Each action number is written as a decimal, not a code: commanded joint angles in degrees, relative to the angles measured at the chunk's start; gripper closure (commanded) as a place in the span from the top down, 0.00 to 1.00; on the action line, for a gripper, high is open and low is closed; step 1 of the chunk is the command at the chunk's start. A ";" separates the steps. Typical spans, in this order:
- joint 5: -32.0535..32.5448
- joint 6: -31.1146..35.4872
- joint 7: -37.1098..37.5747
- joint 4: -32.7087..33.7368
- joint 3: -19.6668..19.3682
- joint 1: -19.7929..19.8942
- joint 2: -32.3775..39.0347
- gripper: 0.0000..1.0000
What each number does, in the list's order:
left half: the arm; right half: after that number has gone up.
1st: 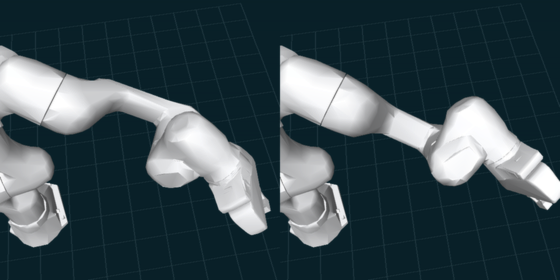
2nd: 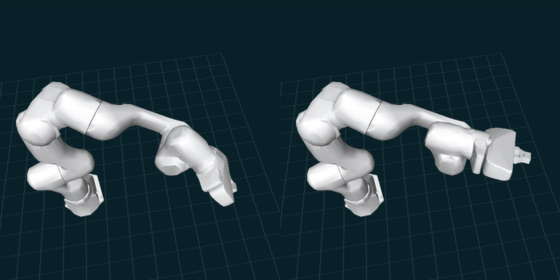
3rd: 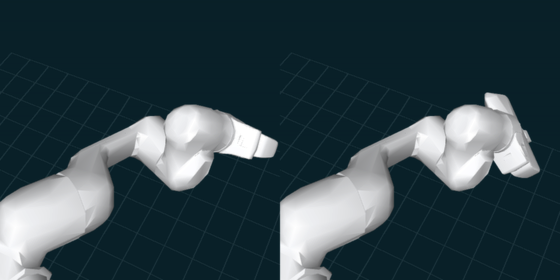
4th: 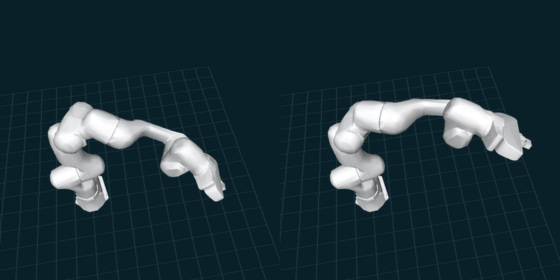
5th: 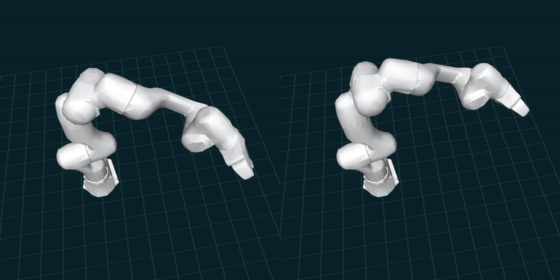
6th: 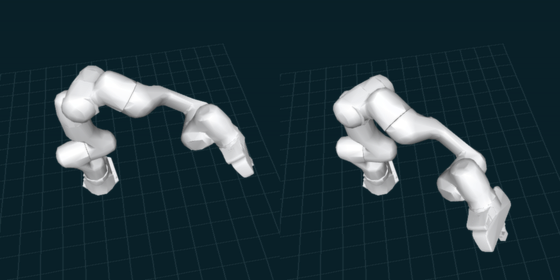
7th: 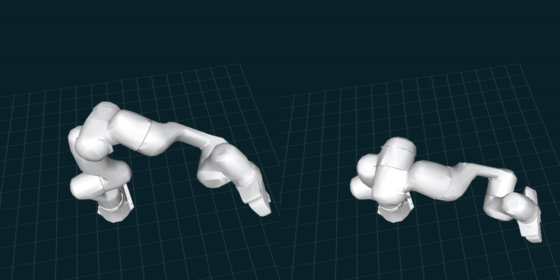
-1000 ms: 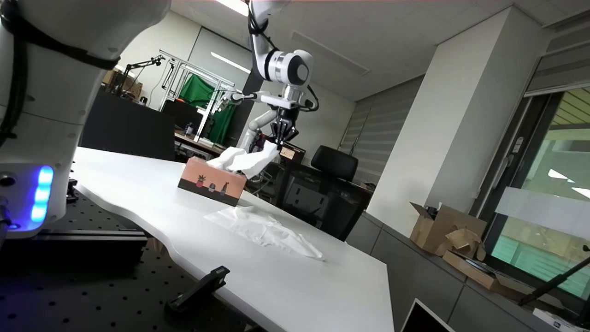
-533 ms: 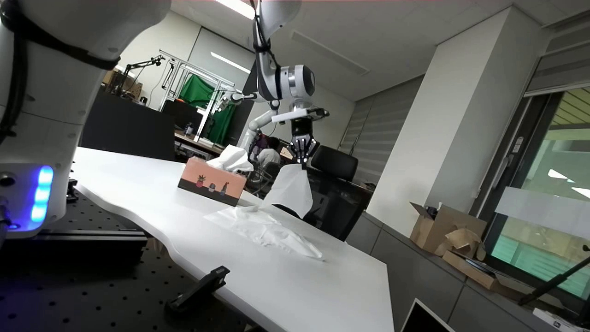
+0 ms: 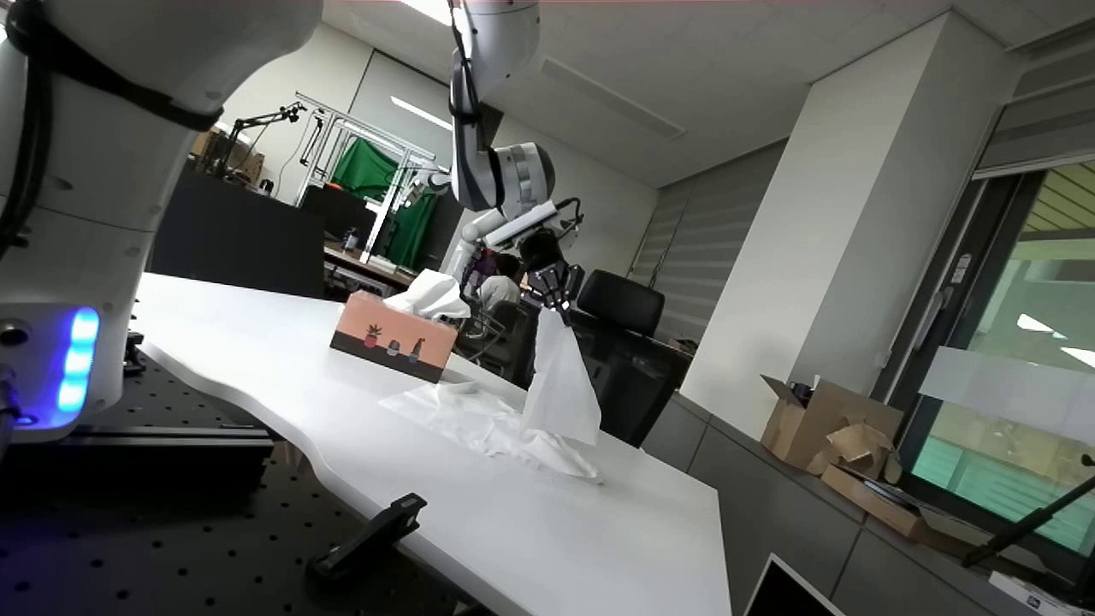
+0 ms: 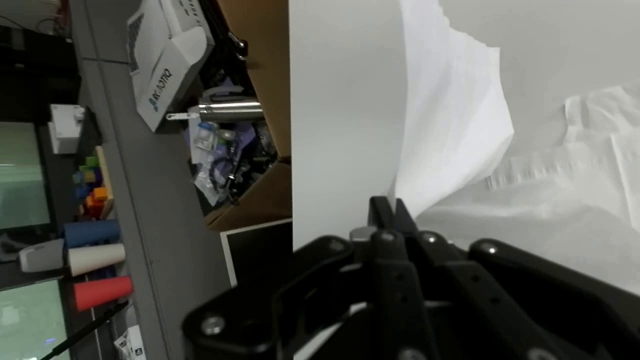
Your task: Remove one tissue square from the tissue box
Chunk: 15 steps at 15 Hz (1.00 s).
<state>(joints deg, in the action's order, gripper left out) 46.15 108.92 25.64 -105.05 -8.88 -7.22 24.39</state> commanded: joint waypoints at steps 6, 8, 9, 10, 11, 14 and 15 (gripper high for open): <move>13.94 -2.35 5.87 8.70 6.60 -3.73 11.64 0.00; 11.94 0.67 9.07 10.15 8.05 -3.68 14.13 0.00; 9.43 2.00 10.72 11.05 8.86 -3.36 15.05 0.26; 6.53 3.55 10.79 11.59 9.86 -2.78 15.68 0.28; 3.92 4.95 10.96 12.19 10.29 -2.63 16.39 0.33; -5.31 8.19 9.98 13.90 10.36 -2.59 17.37 0.54; -7.71 9.11 9.99 14.23 9.88 -2.93 17.40 0.59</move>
<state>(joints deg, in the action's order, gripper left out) 44.41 116.25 35.08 -93.60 0.90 -10.81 40.89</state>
